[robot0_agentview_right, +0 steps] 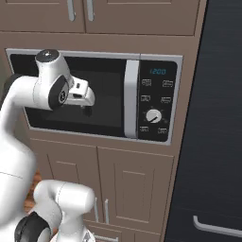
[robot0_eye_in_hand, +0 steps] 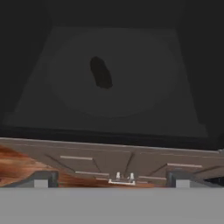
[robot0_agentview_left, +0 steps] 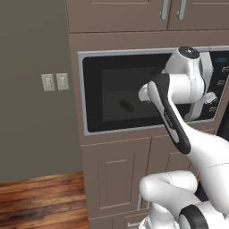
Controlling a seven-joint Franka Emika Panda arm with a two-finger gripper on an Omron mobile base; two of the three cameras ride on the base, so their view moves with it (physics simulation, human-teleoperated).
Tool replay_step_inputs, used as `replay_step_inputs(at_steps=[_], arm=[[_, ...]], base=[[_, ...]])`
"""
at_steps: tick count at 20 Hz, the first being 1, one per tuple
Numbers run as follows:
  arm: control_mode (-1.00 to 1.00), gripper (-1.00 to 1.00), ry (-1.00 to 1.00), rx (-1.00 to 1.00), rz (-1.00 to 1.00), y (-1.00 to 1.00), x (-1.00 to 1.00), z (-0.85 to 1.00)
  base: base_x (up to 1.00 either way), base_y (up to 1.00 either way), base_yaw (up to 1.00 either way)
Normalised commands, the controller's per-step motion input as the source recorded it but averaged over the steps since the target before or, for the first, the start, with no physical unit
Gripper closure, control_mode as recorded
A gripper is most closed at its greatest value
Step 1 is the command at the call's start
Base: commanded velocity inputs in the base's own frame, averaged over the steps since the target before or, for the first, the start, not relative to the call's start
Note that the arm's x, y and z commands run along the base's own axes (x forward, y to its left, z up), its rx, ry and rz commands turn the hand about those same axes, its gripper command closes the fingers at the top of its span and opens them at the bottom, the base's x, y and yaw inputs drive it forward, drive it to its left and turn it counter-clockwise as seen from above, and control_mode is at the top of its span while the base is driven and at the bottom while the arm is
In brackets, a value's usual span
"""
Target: Open the microwave door.
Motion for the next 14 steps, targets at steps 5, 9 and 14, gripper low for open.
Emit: replay_step_inputs(at_steps=[5, 9, 14], arm=[[-1.0, -1.0, -0.32, 0.04, 0.0, -0.18, -0.49, 0.12], [-1.0, -1.0, -0.29, 0.11, 0.0, -0.42, -0.37, 0.2], [-1.0, -1.0, -0.43, 0.16, 0.0, -0.91, -0.36, 0.19]], base=[[0.0, 0.0, 0.0], [0.0, 0.0, 0.0], [0.0, 0.0, 0.0]])
